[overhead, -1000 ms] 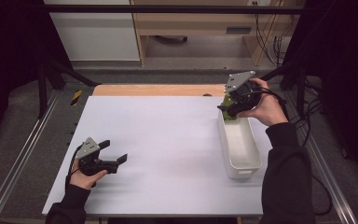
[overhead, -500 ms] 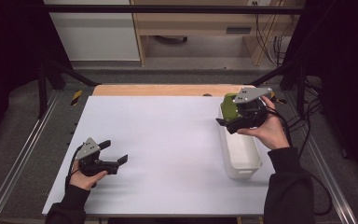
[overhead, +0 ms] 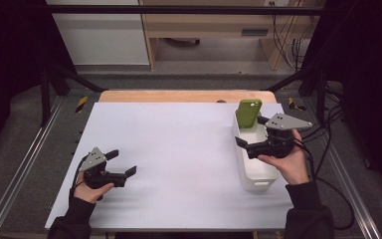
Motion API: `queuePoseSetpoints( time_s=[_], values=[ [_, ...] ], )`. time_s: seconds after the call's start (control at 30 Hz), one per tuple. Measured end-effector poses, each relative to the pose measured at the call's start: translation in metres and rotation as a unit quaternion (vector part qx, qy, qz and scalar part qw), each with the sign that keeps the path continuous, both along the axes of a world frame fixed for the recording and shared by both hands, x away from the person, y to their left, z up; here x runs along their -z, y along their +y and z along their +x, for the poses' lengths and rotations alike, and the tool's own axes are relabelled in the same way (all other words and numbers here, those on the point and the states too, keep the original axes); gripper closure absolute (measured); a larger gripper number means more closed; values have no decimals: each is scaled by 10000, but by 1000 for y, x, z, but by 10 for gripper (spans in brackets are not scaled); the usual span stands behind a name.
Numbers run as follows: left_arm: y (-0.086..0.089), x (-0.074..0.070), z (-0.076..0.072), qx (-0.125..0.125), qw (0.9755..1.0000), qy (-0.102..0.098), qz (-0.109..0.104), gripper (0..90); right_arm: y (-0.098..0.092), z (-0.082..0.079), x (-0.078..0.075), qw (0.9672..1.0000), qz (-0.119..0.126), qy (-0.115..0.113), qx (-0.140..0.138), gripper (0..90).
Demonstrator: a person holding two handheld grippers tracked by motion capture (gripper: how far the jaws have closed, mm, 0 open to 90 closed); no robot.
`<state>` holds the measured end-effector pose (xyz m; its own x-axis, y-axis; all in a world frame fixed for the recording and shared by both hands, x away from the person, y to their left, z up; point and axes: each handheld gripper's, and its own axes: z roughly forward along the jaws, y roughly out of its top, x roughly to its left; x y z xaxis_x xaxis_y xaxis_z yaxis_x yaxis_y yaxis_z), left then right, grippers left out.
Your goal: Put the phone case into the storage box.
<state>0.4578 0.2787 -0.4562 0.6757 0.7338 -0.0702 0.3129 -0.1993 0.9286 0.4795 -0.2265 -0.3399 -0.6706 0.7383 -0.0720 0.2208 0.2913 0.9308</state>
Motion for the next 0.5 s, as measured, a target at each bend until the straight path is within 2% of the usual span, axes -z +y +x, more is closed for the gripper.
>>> queuePoseSetpoints(
  time_s=[0.03,0.17,0.5],
  values=[
    [0,0,0,7,10000,-5,1,25,-2,-2,4,9999,108,40,-5,11],
    [0,-1,-1,21,10000,-31,-19,24,-11,-11,18,9996,270,77,24,6],
    [-3,-2,-3,102,9999,-32,-24,22,-36,-32,52,9984,535,107,114,6]
  ],
)
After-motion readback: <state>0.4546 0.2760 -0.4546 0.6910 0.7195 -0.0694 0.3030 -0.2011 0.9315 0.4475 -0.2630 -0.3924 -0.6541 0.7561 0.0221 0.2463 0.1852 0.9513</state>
